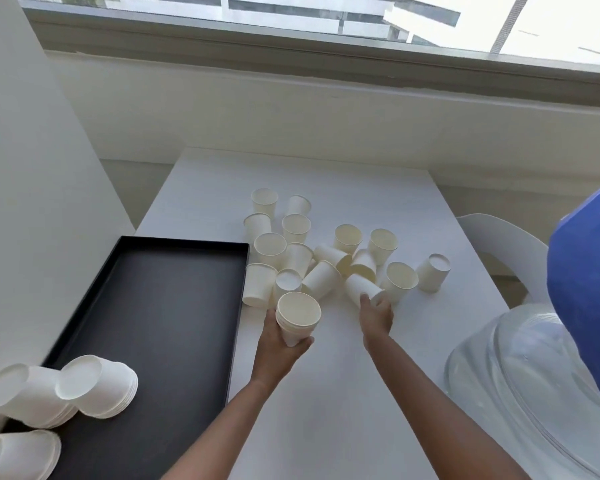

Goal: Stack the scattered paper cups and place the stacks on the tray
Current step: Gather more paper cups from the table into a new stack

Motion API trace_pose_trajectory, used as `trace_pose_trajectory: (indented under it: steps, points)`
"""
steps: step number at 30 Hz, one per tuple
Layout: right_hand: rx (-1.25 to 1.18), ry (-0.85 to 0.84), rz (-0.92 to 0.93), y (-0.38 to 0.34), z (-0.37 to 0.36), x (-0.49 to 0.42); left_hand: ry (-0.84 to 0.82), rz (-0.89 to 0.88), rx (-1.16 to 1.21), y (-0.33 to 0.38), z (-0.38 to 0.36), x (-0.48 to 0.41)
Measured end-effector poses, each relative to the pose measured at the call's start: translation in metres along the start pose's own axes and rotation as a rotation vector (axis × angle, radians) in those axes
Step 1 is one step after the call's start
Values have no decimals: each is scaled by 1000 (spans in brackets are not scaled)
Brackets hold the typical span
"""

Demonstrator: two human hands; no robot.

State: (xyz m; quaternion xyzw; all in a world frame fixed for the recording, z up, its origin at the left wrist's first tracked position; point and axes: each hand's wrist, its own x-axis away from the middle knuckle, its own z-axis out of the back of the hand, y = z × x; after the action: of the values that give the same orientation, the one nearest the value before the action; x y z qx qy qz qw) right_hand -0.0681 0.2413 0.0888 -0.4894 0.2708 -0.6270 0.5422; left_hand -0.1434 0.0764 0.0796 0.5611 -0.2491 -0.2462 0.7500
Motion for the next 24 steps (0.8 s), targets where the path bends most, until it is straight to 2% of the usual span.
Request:
trace_pose_trajectory:
  steps: [10,14,19,24]
  points:
    - [-120,-22,-189,-4,-4,-17,6,-2,-45,-1,7,4]
    - [-109,114,-145,-3,-4,-8,17,4,-60,-4,9,4]
    - [-93,268,163,-13,-2,14,21,17,-61,-8,9,2]
    - [-83,120,729,-31,-7,58,51,9,-85,-10,8,-1]
